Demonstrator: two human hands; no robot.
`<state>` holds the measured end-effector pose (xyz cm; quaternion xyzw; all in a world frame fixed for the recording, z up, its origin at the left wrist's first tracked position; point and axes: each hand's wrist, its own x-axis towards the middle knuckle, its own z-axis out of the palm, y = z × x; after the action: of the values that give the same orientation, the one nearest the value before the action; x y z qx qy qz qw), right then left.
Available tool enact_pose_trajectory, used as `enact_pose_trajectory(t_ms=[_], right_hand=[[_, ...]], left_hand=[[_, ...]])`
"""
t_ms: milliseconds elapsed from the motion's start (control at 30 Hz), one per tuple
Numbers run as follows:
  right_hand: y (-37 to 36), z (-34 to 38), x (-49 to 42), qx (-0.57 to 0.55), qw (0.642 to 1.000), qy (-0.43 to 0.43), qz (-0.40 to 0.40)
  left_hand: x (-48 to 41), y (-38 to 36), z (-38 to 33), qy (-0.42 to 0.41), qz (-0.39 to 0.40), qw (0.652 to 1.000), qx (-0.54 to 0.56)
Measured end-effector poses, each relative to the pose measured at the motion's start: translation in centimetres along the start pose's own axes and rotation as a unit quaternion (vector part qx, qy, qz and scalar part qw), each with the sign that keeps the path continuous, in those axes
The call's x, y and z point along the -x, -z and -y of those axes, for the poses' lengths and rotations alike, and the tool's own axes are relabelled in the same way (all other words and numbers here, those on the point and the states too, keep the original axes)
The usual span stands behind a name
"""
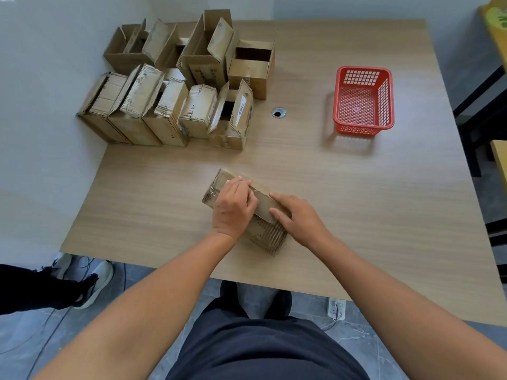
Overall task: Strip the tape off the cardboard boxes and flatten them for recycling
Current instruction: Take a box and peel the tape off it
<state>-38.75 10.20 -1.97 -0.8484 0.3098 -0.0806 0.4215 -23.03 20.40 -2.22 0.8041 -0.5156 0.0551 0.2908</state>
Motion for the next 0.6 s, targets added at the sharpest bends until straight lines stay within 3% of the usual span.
enact_pose_trajectory(t_ms=[233,433,600], right_hand=[[-1.5,0.0,0.9,-0.045,0.998,-0.030,-0.029],[-1.9,-0.1,0.9,-0.072,0.996,-0.038,-0.032],[-2.0,-0.2,1.0,-0.074,0.996,-0.038,-0.040]], left_hand=[[0.7,0.0,0.2,0.082,0.025,0.994,0.071],[-0.4,2.2,3.1,-0.056,0.124,0.990,0.043],[-0.6,1.6,2.3,-0.091,0.059,0.994,0.015]])
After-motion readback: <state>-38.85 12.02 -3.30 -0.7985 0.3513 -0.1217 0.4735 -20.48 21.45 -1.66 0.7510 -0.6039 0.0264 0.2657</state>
